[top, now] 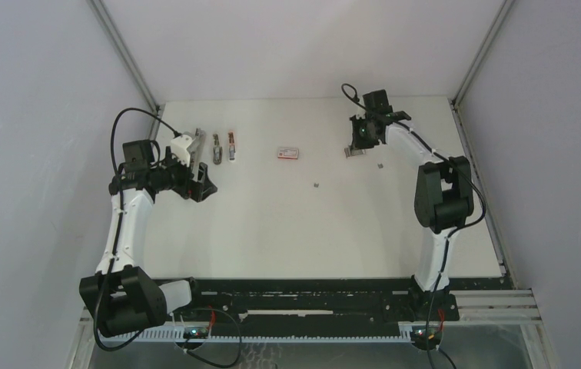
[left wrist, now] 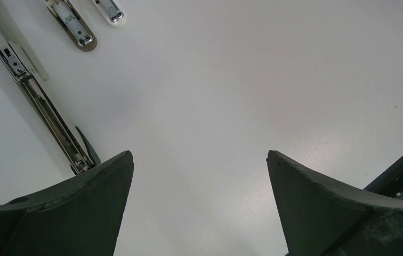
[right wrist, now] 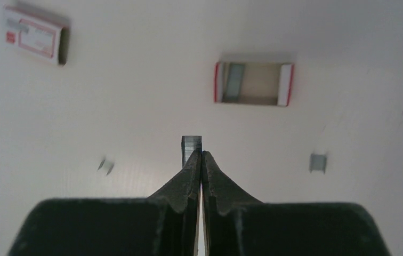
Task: Unload the staples from the stapler
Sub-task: Place the staple in the staple box.
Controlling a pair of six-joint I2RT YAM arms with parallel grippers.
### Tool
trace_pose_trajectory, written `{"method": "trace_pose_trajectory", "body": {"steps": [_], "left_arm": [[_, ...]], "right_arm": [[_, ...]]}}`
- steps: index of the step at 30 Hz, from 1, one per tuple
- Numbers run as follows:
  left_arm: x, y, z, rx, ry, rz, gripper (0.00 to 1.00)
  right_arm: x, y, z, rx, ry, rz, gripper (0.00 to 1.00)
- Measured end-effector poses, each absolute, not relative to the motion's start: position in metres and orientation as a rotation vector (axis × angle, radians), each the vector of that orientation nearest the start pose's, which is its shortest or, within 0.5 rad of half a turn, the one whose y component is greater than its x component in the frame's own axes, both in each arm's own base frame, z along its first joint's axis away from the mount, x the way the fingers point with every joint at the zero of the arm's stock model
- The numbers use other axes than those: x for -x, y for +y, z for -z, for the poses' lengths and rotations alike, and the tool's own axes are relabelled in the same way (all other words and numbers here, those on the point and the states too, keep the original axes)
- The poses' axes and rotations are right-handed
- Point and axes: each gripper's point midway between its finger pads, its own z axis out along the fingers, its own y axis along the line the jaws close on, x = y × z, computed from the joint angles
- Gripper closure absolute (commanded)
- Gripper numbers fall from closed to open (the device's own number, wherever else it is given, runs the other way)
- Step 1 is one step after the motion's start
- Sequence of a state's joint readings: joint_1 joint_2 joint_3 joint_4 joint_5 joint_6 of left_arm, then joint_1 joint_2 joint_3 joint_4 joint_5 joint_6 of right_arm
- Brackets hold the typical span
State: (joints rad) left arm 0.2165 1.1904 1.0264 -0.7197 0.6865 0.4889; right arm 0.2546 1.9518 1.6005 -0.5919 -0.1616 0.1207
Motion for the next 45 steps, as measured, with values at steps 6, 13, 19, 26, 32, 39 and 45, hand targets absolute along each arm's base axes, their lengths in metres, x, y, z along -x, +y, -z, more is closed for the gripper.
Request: {"method": "trace_pose_trajectory", "body": {"steps": [6, 13, 19, 26, 32, 39, 45], "left_arm": [[-0.300, -0.033, -0.183, -0.587, 2.175, 0.476, 0.00], [-0.300, -0.033, -0.183, -0.587, 2.175, 0.476, 0.00], [-0.300, -0.033, -0.183, -0.587, 2.175, 0.475, 0.00], [-0.300, -0.033, -0.183, -0.587, 2.175, 0.475, 0.00], [-0.300, -0.033, -0.183, -0.587, 2.175, 0.475, 0.00], [-0.300, -0.033, -0.183, -0.587, 2.175, 0.475, 0.00], [-0.300, -0.033, -0.183, -0.587, 2.175, 0.475, 0.00]], "right_arm": [[-0.495, 0.128, -0.080, 0.117, 2.547, -0.281, 1.00], [-0.509, 0.114, -0.052, 0.060, 2.590, -0.241, 1.00], [-0.518, 0.113, -0.044, 0.055, 2.594, -0.223, 1.00], [-0.533, 0.114, -0.047, 0.056, 2.567, -0.215, 1.00], [-0.535, 0.113, -0.038, 0.054, 2.582, -0.204, 1.00], [-0.530, 0.112, -0.036, 0.053, 2.607, -0.197, 1.00], [-0.529, 0.113, -0.035, 0.055, 2.618, -0.196, 1.00]]}}
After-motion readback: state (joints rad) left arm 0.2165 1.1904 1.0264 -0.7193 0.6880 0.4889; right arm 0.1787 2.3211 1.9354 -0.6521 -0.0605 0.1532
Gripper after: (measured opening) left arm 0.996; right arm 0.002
